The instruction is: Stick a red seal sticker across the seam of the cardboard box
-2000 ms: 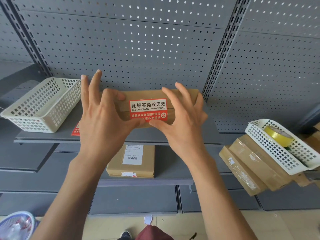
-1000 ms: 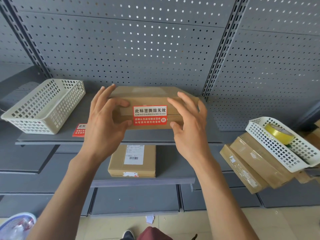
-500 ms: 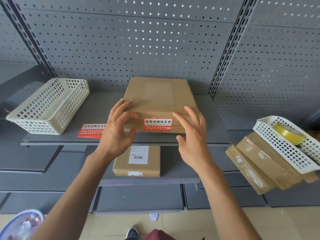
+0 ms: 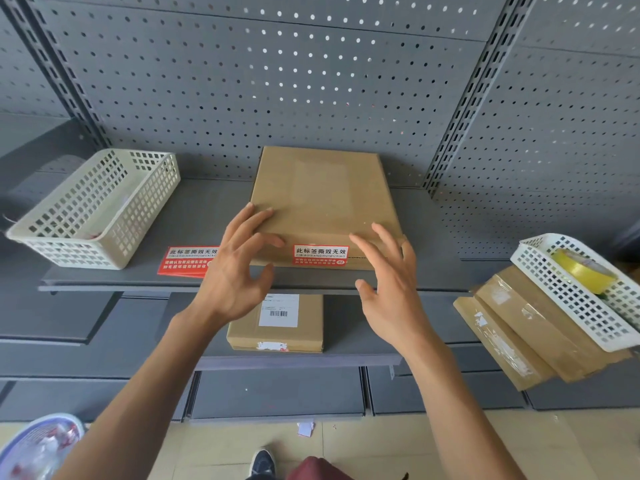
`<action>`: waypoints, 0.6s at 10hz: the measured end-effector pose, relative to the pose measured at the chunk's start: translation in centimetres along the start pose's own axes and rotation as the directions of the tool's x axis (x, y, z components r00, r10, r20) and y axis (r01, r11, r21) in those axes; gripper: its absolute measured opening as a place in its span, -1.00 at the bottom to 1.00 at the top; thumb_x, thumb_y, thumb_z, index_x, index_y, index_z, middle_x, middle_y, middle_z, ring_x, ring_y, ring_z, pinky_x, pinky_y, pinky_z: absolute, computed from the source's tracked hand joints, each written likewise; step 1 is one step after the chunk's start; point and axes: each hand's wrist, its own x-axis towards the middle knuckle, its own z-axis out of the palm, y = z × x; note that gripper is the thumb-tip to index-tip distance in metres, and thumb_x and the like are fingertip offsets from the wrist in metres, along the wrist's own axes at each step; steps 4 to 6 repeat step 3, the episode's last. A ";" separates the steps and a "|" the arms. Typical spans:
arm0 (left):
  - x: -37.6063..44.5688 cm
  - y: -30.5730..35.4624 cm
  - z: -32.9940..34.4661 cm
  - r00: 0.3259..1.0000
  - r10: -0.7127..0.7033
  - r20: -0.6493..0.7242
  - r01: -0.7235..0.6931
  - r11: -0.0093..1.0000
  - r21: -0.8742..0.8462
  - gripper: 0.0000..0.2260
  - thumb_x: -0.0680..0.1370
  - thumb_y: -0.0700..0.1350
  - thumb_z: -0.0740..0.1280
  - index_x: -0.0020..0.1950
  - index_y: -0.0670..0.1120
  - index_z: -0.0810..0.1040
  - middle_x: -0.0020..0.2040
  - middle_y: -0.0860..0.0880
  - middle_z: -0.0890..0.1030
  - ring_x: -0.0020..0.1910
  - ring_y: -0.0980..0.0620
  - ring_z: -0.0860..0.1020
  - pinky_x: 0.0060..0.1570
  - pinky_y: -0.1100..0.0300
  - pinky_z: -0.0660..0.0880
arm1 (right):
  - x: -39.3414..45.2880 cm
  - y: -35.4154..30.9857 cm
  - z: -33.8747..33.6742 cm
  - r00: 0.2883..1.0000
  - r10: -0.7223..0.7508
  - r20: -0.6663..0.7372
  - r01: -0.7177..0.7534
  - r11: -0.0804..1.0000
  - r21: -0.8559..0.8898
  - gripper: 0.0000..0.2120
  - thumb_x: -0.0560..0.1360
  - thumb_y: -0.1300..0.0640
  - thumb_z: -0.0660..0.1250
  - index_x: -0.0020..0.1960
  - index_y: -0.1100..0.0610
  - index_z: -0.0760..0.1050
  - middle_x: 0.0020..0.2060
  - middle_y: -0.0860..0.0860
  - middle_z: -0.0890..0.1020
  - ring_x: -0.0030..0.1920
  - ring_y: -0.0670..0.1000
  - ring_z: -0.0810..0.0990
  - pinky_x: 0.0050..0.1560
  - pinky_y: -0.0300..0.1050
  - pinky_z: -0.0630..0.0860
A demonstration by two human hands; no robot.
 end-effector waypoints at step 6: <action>0.3 -0.7 -2.0 0.998 0.059 0.013 -0.060 0.997 0.051 -0.75 0.58 0.01 0.35 0.19 -0.06 0.63 0.50 -0.01 0.47 0.60 0.00 0.27 0.45 -0.17 0.37 | -0.8 -4.1 -9.7 0.998 0.044 -0.045 -0.027 0.944 0.328 -0.63 0.57 0.08 0.41 0.35 -0.17 0.53 0.38 -0.29 0.54 0.44 -0.29 0.40 0.50 -0.08 0.34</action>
